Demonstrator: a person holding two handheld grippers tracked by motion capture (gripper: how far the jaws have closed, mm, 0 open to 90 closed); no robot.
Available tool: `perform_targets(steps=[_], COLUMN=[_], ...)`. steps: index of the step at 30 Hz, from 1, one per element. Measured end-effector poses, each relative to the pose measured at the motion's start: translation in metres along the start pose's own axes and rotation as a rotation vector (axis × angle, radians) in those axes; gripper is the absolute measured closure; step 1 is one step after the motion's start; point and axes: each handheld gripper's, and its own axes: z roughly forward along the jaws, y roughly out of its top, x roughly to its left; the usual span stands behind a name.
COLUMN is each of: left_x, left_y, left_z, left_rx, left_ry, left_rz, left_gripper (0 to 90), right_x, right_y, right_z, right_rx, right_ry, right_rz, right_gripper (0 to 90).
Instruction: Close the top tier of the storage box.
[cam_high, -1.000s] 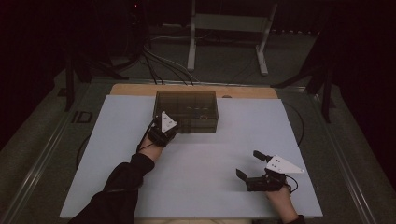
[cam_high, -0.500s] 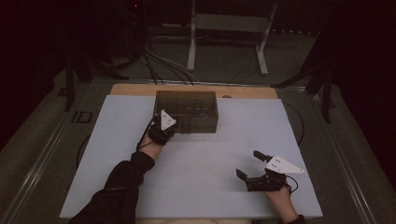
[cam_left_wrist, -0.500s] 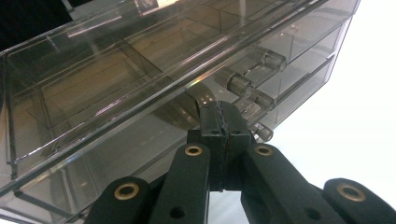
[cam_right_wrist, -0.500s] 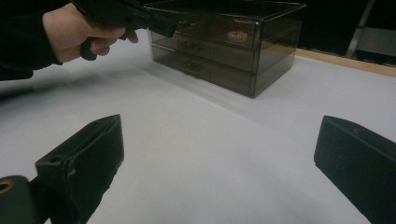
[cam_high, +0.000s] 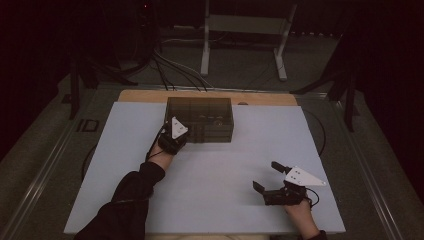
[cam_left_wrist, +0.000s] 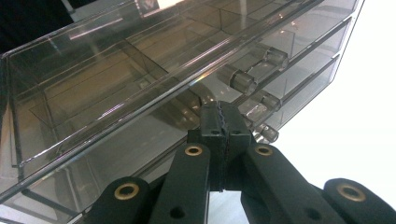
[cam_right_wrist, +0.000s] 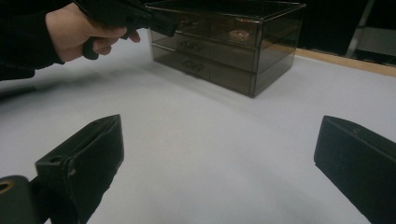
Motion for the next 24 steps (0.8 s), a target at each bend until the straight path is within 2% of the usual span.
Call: perform_targets(steps=[5,9,15,17,24], left_x=[0.0,-0.001,-0.001,-0.001,-0.002], left_y=[0.001,0.003,0.005,0.006,0.008], left_z=[0.001,0.001,-0.009,-0.012,-0.018], left_rx=[0.008,0.006,-0.005,-0.012,-0.002], left_ry=[-0.006,-0.012,-0.011,-0.023,-0.023], left_rz=[0.006,-0.007,-0.005,-0.013,-0.017], left_gripper=[89.8,89.7,89.8,89.6,89.2], right_x=[0.0,0.0,0.0,0.0,0.0], right_y=[0.0,0.0,0.0,0.0,0.0], right_z=[0.0,0.0,0.0,0.0,0.0], right_rx=[0.0,0.0,-0.002,-0.005,-0.004], right_ry=[0.001,0.001,-0.001,-0.001,-0.002], right_rz=[0.0,-0.001,0.0,-0.003,-0.001], right_gripper=[1.8,1.8,1.8,1.8,1.8])
